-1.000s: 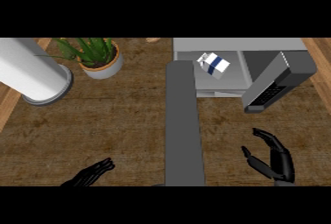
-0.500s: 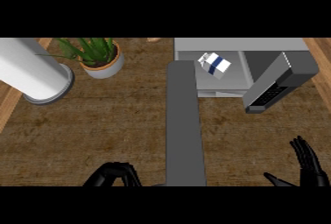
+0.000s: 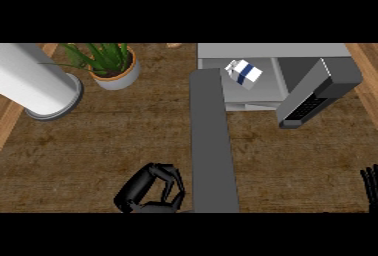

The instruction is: Pick up the milk, place it into the microwave and close the microwave

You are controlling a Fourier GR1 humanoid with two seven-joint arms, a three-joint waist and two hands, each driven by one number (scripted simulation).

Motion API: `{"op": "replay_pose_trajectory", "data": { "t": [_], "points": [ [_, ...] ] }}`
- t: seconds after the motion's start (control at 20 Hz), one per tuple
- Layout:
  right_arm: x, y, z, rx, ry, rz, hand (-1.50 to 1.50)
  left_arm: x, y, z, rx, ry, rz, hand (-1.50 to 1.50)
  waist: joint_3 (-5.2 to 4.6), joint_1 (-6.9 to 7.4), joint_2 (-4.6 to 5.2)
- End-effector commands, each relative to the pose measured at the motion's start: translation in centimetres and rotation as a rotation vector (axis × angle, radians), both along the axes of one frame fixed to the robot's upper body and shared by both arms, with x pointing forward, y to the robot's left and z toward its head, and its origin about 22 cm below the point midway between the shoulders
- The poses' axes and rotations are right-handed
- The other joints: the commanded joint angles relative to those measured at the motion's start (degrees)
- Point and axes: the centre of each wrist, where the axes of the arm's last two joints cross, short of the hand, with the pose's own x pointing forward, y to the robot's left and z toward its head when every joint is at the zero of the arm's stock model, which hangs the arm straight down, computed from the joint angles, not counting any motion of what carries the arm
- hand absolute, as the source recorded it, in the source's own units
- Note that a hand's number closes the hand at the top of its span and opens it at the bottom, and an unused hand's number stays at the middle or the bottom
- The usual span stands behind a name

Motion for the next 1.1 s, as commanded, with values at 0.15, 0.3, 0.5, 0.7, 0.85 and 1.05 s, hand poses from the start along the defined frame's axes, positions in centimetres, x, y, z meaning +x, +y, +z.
{"op": "replay_pose_trajectory", "data": {
  "t": [0.15, 0.3, 0.5, 0.7, 0.85, 1.05],
  "points": [
    [-1.1, -2.4, 1.4, 0.036, -0.075, 0.064, -1.5, -0.1, -5.0, -2.6, 0.175, 0.158, -0.271, 1.5, -0.04, -0.79, 0.1],
    [0.1, -1.1, 0.7, 0.033, -0.075, 0.063, -1.5, 0.2, -6.9, -2.9, 0.266, 0.191, -0.351, 1.5, 0.01, -0.47, 0.19],
    [0.3, -2.1, 1.7, 0.041, -0.101, 0.12, -1.5, 0.4, -9.4, -3.2, 0.246, 0.093, -0.383, 1.5, -0.04, -0.92, 0.27],
    [1.2, -2.0, 3.3, 0.049, -0.167, 0.194, -1.5, -1.1, -10.1, -4.6, 0.168, 0.051, -0.359, 1.5, -0.22, -2.81, 0.43],
    [1.9, -0.7, 3.5, 0.062, -0.174, 0.25, -1.5, -1.0, -11.7, -2.8, 0.093, 0.053, -0.331, 1.5, -0.26, -3.67, 0.44],
    [4.3, -0.3, 5.0, 0.045, -0.192, 0.284, -1.5, -1.4, -13.0, -1.9, 0.085, 0.031, -0.286, -1.5, -0.35, -5.43, 0.75]
  ]
}}
